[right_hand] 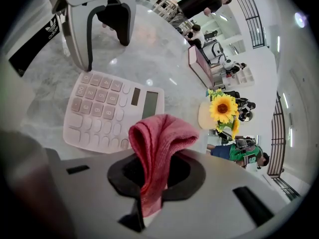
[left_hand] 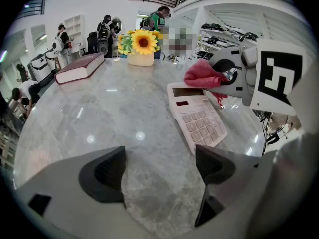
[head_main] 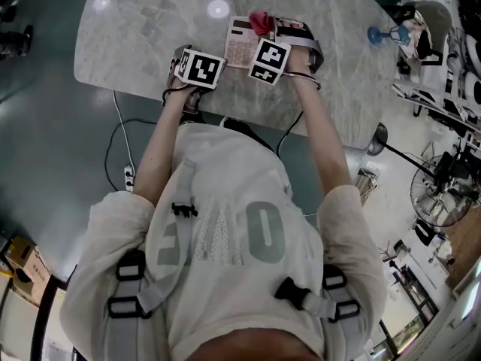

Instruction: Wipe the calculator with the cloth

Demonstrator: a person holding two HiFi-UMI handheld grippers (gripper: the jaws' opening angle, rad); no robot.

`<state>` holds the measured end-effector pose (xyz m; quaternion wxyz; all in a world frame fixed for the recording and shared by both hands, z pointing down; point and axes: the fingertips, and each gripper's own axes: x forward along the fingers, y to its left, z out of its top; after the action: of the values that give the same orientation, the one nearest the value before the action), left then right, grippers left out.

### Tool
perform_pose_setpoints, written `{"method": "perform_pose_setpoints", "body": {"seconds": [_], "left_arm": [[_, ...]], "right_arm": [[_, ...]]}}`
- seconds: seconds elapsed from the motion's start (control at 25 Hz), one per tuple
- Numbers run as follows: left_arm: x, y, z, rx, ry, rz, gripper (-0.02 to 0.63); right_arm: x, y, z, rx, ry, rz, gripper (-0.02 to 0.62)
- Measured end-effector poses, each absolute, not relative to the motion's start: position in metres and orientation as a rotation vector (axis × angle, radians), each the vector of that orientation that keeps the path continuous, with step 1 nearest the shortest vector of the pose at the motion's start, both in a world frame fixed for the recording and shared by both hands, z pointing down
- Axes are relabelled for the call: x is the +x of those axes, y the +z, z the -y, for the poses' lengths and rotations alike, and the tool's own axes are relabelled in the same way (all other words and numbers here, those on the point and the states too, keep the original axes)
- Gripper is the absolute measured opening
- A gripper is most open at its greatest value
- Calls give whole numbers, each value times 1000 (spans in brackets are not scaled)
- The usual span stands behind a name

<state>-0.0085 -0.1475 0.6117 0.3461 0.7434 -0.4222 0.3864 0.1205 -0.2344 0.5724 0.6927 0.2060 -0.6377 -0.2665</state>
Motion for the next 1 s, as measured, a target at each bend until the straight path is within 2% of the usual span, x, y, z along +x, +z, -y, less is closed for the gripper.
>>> {"method": "perform_pose_setpoints", "body": {"seconds": [1.0], "left_arm": [[-6,613,147,1922,1008,1092,431]], "right_arm": [[120,601,143,263,-522,1467,54]]}}
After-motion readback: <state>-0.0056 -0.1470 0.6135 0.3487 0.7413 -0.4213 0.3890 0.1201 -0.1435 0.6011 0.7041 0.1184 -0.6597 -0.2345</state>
